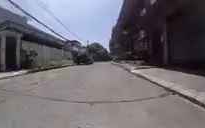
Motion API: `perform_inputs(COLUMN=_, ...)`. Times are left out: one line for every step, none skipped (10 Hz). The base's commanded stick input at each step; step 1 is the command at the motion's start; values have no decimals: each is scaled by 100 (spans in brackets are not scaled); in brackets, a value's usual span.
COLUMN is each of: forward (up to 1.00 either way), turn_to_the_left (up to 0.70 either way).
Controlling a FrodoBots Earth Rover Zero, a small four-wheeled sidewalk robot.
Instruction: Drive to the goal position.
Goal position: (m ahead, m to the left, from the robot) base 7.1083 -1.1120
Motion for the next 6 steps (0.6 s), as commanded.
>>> perform_inputs(forward=100, turn_to_the_left=-16)
perform_inputs(forward=100, turn_to_the_left=-3)
perform_inputs(forward=100, turn_to_the_left=10)
perform_inputs(forward=100, turn_to_the_left=11)
perform_inputs(forward=100, turn_to_the_left=-5)
perform_inputs(forward=100, turn_to_the_left=-21)
